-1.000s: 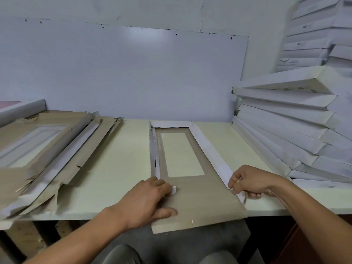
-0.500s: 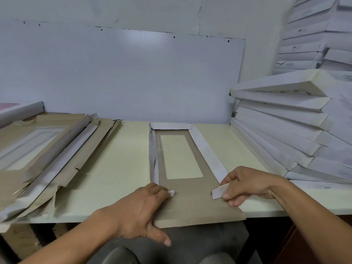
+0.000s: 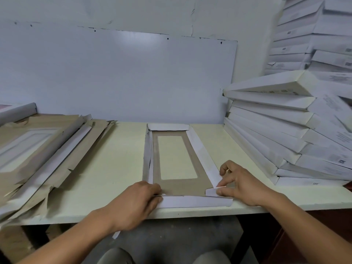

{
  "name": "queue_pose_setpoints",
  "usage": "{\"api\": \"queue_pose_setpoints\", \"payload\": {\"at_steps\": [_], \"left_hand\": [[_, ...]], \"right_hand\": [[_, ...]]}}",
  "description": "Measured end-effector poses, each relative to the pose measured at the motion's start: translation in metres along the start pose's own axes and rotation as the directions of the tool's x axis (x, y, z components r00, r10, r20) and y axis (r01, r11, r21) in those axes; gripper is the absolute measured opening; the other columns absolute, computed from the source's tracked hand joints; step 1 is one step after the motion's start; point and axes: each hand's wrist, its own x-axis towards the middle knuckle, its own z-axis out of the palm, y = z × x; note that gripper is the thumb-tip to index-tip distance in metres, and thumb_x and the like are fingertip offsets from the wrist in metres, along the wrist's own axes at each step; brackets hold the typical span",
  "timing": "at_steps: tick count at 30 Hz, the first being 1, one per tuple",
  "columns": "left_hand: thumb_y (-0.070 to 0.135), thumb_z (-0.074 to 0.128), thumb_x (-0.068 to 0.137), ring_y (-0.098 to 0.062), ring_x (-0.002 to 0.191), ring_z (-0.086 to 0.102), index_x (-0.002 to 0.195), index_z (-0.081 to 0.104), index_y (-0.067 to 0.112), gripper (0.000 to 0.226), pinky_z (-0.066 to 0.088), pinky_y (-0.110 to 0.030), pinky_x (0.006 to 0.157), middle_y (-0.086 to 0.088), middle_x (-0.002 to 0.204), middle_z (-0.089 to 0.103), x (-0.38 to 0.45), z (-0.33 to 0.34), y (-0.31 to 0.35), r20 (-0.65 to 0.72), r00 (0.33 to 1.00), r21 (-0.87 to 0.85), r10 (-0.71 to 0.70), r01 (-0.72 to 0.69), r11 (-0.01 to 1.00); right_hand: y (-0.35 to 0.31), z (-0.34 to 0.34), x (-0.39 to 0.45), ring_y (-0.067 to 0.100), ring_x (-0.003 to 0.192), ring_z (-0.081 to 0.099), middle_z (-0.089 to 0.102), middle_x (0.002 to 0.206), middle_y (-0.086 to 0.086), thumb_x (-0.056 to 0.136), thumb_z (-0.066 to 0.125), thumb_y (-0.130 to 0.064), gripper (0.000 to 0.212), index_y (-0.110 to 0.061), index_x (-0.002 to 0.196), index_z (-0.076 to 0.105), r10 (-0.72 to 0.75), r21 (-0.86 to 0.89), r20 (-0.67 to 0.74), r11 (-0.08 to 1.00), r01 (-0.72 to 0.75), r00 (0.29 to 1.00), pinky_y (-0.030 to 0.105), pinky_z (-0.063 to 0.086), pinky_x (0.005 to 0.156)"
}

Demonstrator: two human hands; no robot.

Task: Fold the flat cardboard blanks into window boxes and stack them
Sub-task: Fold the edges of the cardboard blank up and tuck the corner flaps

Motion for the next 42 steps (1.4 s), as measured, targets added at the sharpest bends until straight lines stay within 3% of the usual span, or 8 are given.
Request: {"api": "queue_pose_setpoints", "payload": {"at_steps": [4,9,17,21,27,32,38,42], "left_hand": [[0.029,0.049,0.100,-0.006,0.089,0.045,0.087,0.055,0.019,0.018,0.041,-0.021,0.082,0.009,0.097,0.042,0.000,-0.002,0.004,-0.078,0.996,-0.099,0.044,-0.052,0.994],[0.029,0.051,0.100,-0.003,0.077,0.045,0.076,0.044,0.031,0.025,0.035,-0.016,0.069,0.015,0.079,0.046,0.003,-0.007,0.007,-0.121,0.993,-0.124,0.001,-0.016,0.992],[0.027,0.052,0.099,-0.009,0.058,0.043,0.067,0.046,0.026,0.032,0.034,-0.019,0.056,0.010,0.056,0.046,0.016,-0.012,0.006,-0.098,0.974,-0.222,-0.203,0.178,0.959],[0.027,0.051,0.098,-0.010,0.054,0.040,0.065,0.045,0.019,0.035,0.030,-0.022,0.052,0.006,0.055,0.043,0.025,-0.011,0.005,-0.061,0.952,-0.221,-0.300,0.281,0.934],[0.022,0.047,0.098,-0.012,0.064,0.048,0.074,0.050,0.028,0.025,0.033,-0.022,0.056,0.007,0.067,0.053,0.037,-0.014,0.007,0.036,0.944,-0.171,-0.328,0.329,0.929],[0.022,0.043,0.099,-0.013,0.071,0.051,0.104,0.055,0.026,0.014,0.038,-0.024,0.061,0.008,0.078,0.053,0.044,-0.009,0.010,0.102,0.935,-0.032,-0.339,0.343,0.939],[0.022,0.040,0.097,-0.023,0.084,0.057,0.092,0.047,0.025,0.009,0.048,-0.033,0.073,0.001,0.097,0.057,0.047,0.000,0.011,0.100,0.919,0.055,-0.381,0.377,0.925],[0.027,0.038,0.099,-0.021,0.087,0.050,0.092,0.045,0.026,0.010,0.046,-0.035,0.077,0.002,0.101,0.049,0.043,0.003,0.009,0.048,0.939,0.070,-0.341,0.338,0.939]], "right_hand": [[-0.003,0.001,-0.001,0.001,0.071,0.058,0.064,0.082,-0.014,0.080,0.081,-0.018,0.018,-0.028,0.094,0.079,0.000,0.129,0.026,0.992,-0.003,1.000,0.013,0.044,0.069],[-0.003,-0.005,0.002,-0.001,0.052,0.052,0.068,0.065,-0.010,0.076,0.084,-0.011,0.026,-0.029,0.065,0.070,0.039,0.276,0.056,0.960,-0.053,0.998,0.014,0.043,0.055],[-0.008,-0.021,-0.002,0.025,0.069,0.074,0.075,0.074,0.006,0.094,0.048,-0.064,0.059,-0.018,0.070,0.075,0.149,0.396,0.211,0.891,-0.224,0.966,0.019,0.050,0.076],[-0.006,-0.017,0.001,0.014,0.053,0.061,0.064,0.056,0.001,0.097,0.058,-0.035,0.041,-0.021,0.059,0.056,0.114,0.265,0.162,0.952,-0.154,0.980,0.027,0.048,0.061],[-0.003,-0.004,0.015,0.010,0.053,0.033,0.036,0.057,-0.006,0.097,0.057,-0.031,0.042,-0.017,0.061,0.041,0.145,0.117,0.141,0.980,-0.162,0.979,0.027,0.029,0.058],[-0.011,0.003,0.015,0.005,0.066,0.052,0.061,0.074,-0.013,0.096,0.057,-0.032,0.019,-0.022,0.083,0.066,0.175,0.000,0.143,0.984,-0.177,0.974,0.021,0.044,0.065],[-0.040,0.008,-0.002,0.006,0.092,0.045,0.056,0.092,-0.015,0.095,0.040,-0.057,0.030,-0.035,0.088,0.060,0.004,-0.377,-0.046,0.926,-0.021,0.999,0.028,0.042,0.073],[-0.060,0.025,-0.012,0.010,0.096,0.047,0.055,0.098,-0.014,0.096,0.038,-0.056,0.034,-0.031,0.101,0.059,-0.021,-0.317,0.123,0.946,0.059,0.992,0.033,0.045,0.082]]}}
